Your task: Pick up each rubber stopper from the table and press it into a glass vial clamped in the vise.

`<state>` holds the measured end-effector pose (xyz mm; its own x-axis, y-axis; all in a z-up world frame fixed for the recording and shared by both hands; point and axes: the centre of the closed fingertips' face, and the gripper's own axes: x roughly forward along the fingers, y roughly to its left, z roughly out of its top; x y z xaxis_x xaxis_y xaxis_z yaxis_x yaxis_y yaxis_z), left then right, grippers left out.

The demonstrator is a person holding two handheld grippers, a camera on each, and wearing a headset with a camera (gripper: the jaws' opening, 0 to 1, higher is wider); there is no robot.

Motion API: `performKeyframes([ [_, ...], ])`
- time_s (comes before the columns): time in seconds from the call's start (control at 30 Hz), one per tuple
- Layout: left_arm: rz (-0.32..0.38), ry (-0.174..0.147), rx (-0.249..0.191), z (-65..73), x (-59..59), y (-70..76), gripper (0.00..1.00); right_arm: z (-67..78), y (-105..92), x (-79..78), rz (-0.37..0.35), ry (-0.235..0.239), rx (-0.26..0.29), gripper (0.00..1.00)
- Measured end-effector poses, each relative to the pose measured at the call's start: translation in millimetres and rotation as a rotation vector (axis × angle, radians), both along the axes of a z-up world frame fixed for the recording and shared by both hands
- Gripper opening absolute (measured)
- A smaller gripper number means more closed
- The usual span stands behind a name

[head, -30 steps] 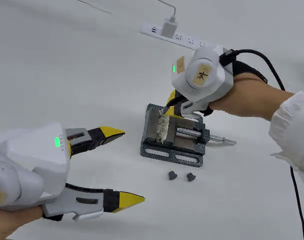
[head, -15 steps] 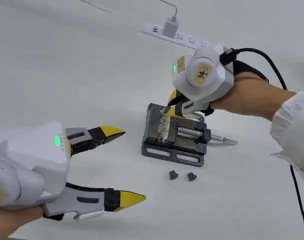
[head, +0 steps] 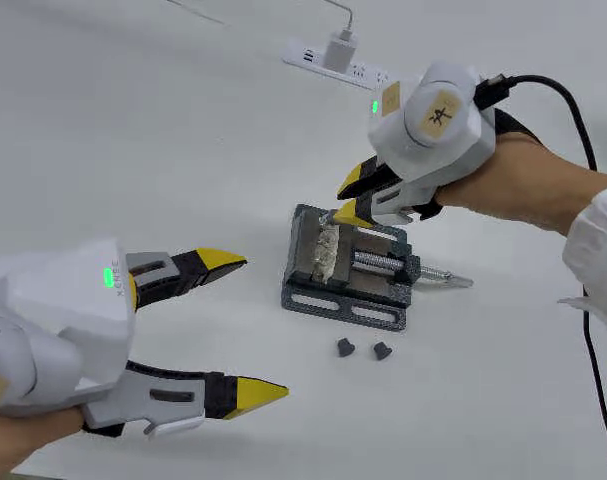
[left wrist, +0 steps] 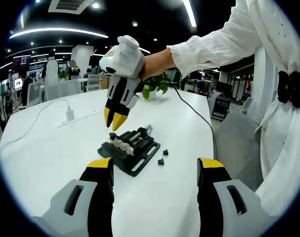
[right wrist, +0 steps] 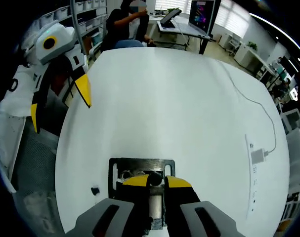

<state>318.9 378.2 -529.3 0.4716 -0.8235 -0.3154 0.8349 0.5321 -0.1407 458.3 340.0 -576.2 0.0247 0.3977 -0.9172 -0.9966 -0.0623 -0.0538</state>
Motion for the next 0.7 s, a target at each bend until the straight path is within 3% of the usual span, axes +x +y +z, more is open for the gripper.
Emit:
performKeyframes([
  [0.7, 0.006, 0.006, -0.009, 0.9, -6.1, -2.3, 0.66, -12.9, -4.5, -8.3, 0.016, 0.034, -0.023, 0.00],
])
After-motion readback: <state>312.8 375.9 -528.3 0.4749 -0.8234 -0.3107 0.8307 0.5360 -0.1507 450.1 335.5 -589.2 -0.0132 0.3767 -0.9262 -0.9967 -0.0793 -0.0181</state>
